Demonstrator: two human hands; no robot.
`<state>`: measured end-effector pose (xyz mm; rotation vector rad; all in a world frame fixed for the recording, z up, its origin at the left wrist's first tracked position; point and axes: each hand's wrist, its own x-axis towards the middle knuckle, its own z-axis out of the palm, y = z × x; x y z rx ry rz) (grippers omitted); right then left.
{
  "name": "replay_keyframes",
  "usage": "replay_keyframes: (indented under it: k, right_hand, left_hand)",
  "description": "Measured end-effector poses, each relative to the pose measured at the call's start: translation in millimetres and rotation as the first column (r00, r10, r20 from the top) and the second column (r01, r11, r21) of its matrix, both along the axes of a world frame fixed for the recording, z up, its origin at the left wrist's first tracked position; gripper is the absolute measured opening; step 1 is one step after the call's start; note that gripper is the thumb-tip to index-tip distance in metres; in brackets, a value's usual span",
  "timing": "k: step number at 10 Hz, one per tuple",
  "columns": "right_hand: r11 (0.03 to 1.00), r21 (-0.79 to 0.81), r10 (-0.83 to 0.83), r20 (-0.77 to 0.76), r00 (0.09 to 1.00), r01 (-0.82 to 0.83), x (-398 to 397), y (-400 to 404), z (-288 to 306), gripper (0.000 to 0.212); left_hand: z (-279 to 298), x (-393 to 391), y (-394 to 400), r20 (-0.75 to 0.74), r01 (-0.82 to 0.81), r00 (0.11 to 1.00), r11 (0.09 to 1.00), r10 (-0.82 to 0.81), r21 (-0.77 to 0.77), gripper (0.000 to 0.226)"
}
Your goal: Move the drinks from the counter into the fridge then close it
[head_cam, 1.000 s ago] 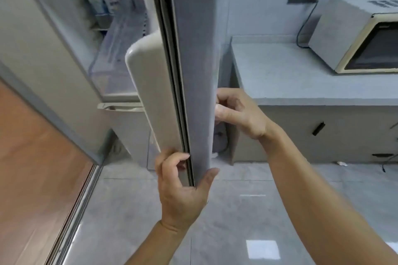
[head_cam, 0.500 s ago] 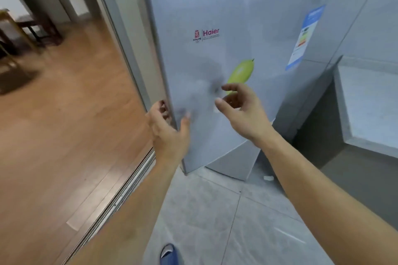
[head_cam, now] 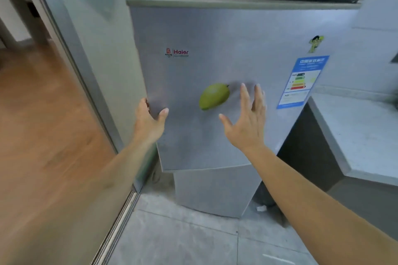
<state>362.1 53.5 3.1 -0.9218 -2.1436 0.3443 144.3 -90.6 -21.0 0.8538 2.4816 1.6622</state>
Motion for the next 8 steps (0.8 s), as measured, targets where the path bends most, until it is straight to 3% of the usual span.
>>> replay_keyframes:
  k: [2, 4, 6, 7, 8]
  right_hand:
    - [0.991, -0.029, -0.126, 0.172, 0.977, 0.133, -45, 29, -3, 0.101]
    - [0.984, -0.039, -0.159, 0.242, 0.957, 0.173, -64, 47, -6, 0.105]
    - [0.984, -0.047, -0.155, 0.255, 0.954, 0.173, -65, 49, -10, 0.111]
    - [0.986, -0.041, -0.144, 0.247, 0.958, 0.159, -61, 45, -5, 0.103]
    - [0.993, -0.061, -0.084, 0.183, 0.980, 0.097, -44, 48, 3, 0.087]
  left_hand:
    - [2, -56, 67, 0.056, 0.151, 0.987, 0.989, -0.151, 0.000, 0.086]
    - [4, -86, 108, 0.115, 0.199, 0.975, 0.978, -0.191, -0.060, 0.101]
    - [11, -95, 113, 0.089, 0.177, 0.983, 0.952, -0.159, -0.251, 0.088]
    - [26, -88, 101, 0.172, 0.215, 0.969, 0.948, -0.177, -0.233, 0.095]
    - [-4, -55, 80, 0.194, 0.235, 0.958, 0.967, -0.213, -0.098, 0.098]
